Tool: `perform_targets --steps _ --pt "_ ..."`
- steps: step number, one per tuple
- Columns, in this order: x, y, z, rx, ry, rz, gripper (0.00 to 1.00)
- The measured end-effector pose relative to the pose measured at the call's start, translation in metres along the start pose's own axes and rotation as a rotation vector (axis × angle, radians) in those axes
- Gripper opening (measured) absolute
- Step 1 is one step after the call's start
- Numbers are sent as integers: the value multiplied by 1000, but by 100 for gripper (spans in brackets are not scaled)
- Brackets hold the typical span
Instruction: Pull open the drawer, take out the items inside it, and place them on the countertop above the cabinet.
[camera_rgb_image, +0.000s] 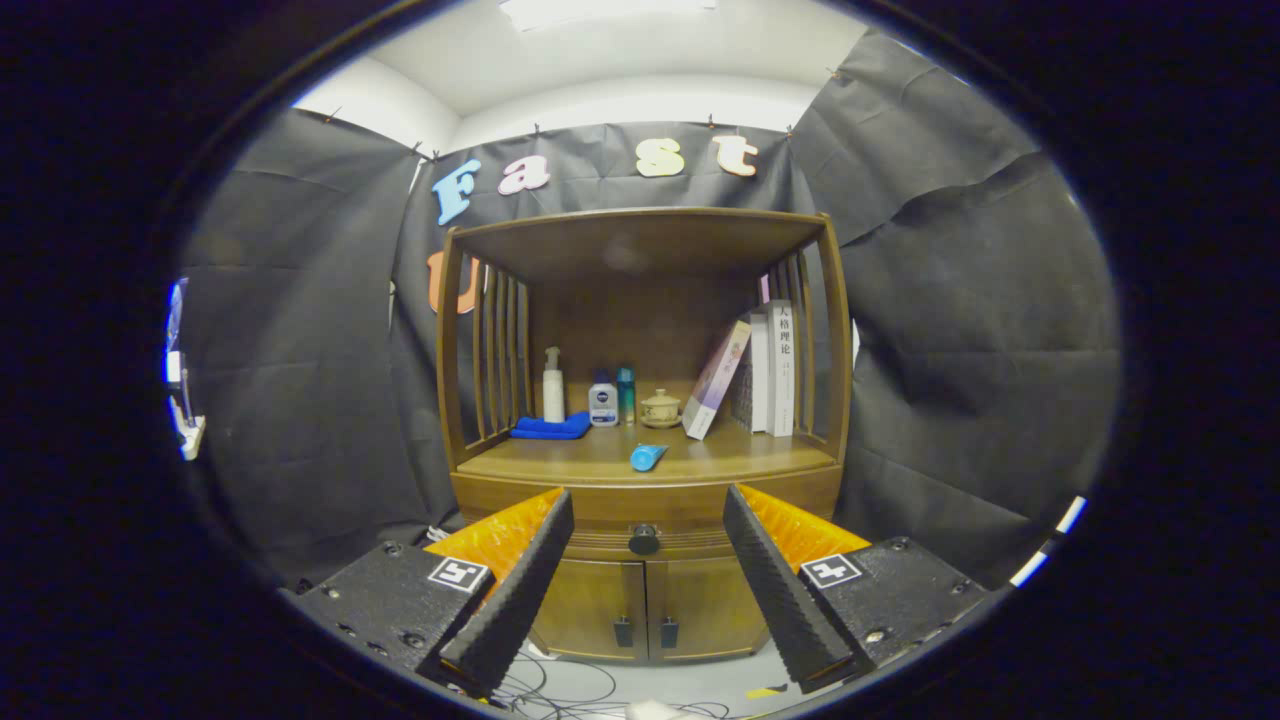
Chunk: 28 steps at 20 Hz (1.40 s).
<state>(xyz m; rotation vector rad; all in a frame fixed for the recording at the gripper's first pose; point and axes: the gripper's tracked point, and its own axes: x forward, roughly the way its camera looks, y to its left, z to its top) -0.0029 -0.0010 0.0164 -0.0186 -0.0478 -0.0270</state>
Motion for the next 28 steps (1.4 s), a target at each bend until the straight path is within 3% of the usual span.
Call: perform_targets --steps 28 --pt "-4 9 8 0 -6 26 99"
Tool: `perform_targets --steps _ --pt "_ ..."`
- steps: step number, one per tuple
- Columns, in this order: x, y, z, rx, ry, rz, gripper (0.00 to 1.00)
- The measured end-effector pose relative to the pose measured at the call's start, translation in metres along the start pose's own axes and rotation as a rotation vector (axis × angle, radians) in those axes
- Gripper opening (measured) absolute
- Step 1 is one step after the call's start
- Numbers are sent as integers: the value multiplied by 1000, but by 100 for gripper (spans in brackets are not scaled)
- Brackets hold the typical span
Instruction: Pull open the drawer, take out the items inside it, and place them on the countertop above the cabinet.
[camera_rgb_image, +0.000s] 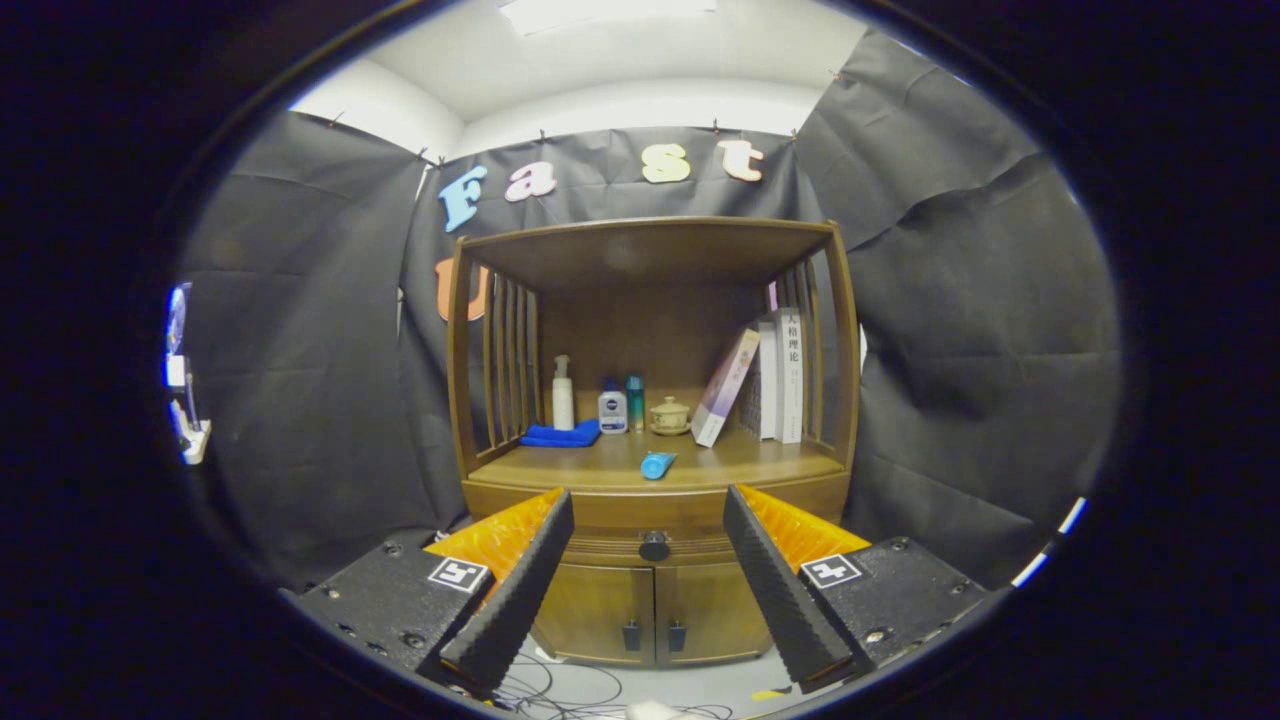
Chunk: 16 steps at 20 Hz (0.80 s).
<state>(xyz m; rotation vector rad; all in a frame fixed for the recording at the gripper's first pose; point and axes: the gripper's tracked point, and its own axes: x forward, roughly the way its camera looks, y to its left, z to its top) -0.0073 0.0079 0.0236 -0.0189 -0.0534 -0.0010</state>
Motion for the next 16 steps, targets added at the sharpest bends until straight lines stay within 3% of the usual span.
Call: perform_targets --steps 16 --pt "0 2 1 1 0 5 99"
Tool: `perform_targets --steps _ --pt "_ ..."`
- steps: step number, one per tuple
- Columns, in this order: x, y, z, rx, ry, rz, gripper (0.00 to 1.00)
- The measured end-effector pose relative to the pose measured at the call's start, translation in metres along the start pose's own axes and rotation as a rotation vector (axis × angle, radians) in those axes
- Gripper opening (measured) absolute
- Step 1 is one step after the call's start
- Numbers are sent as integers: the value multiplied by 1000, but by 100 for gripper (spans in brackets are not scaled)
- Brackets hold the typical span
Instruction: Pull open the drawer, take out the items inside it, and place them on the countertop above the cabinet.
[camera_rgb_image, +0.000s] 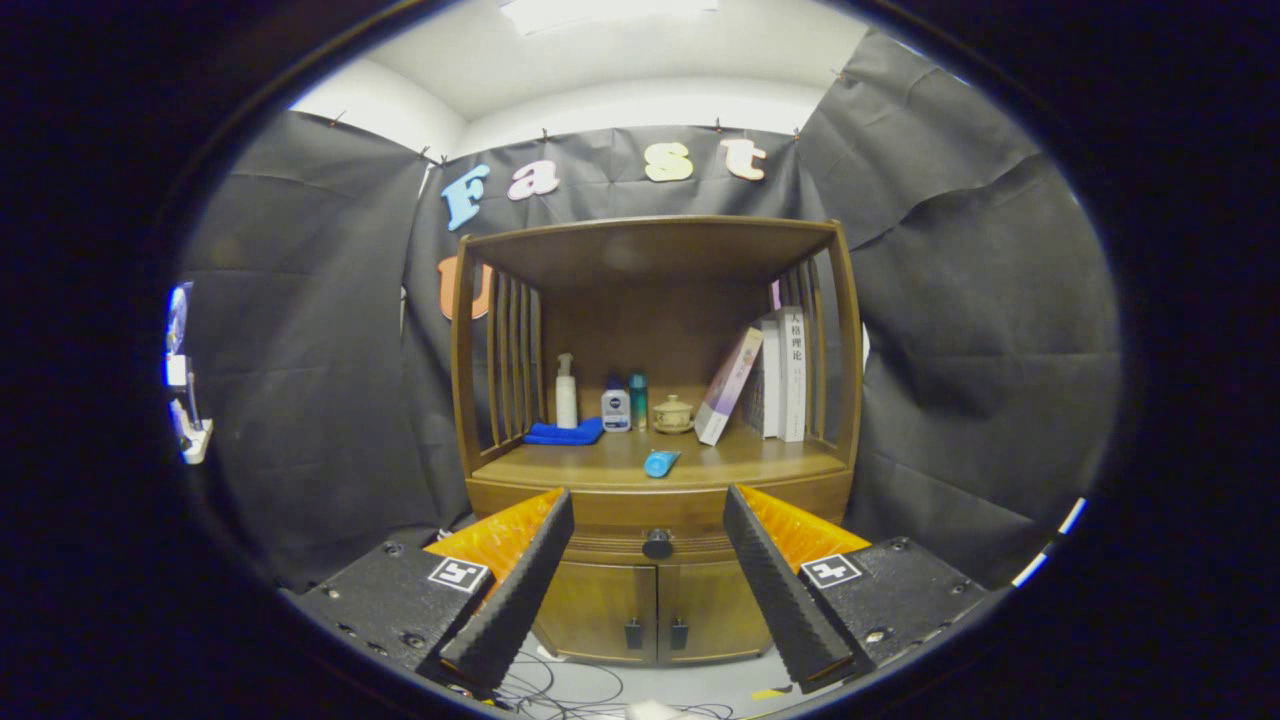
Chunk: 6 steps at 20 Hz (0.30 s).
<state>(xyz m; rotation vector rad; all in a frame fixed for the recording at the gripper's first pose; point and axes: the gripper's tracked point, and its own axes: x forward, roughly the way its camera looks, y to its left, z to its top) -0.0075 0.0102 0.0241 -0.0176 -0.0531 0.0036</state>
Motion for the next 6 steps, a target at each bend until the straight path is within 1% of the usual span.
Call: perform_targets --steps 6 --pt "-1 0 -2 -3 5 1 99"
